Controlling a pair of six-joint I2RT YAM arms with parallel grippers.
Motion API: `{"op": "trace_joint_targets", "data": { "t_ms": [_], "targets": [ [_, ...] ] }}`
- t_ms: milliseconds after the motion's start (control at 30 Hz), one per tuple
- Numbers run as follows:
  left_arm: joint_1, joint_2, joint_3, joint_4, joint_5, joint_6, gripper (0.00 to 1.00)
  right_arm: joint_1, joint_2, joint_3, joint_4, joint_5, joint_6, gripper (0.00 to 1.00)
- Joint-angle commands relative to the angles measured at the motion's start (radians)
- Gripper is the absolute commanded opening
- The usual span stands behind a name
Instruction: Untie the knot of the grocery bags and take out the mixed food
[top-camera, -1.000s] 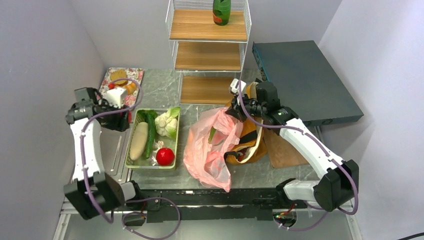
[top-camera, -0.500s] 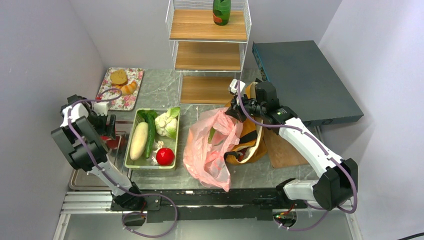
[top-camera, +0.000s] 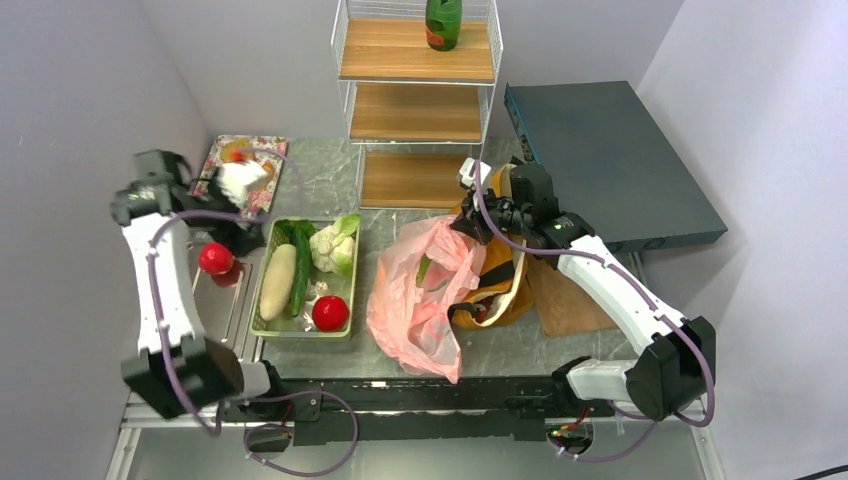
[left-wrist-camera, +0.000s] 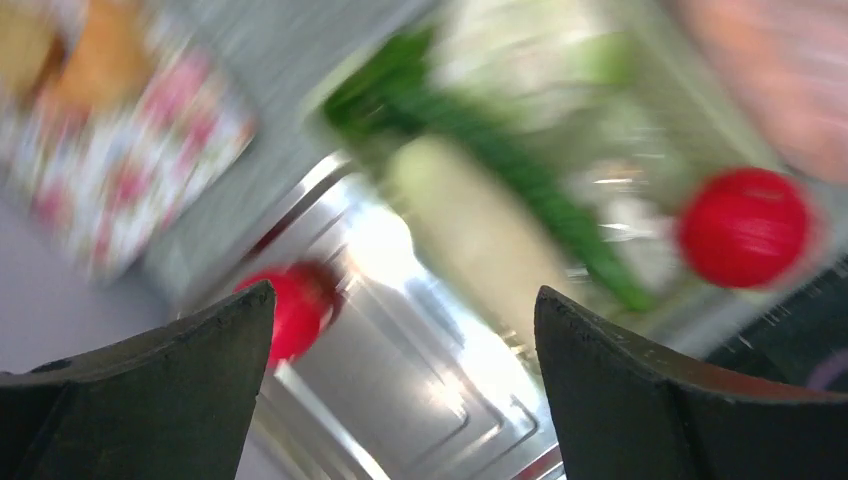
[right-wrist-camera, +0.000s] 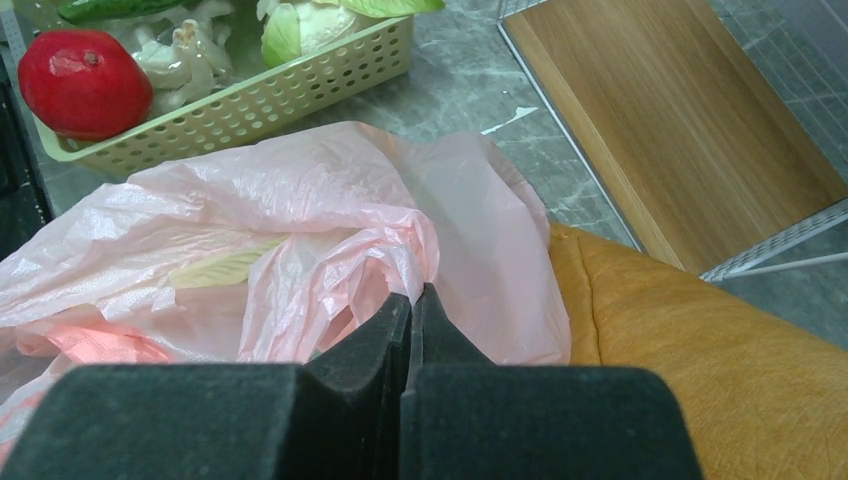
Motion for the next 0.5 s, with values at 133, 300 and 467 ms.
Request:
{"op": "trace_joint_targets", "data": {
  "t_ms": [133,300,467],
  "targets": [
    [-0.577,-0.243,-0.36,-0.117,0.208,0.191,0.99,-0.001,-0.044,-0.021,0.005,0.002,0.022,0.0],
    [-0.797,-0.276,-0.496,0.127,0.046,0.015,0.99,-0.001,-0.052,-0.033,-0.006,0.008,0.01,0.0],
    [-0.896,-0.219,-0.566,0.242,-0.088,-0.093,0.99,0.0,-0.043,-0.031,-0.024,0.025,-0.039,0.0]
  ]
}}
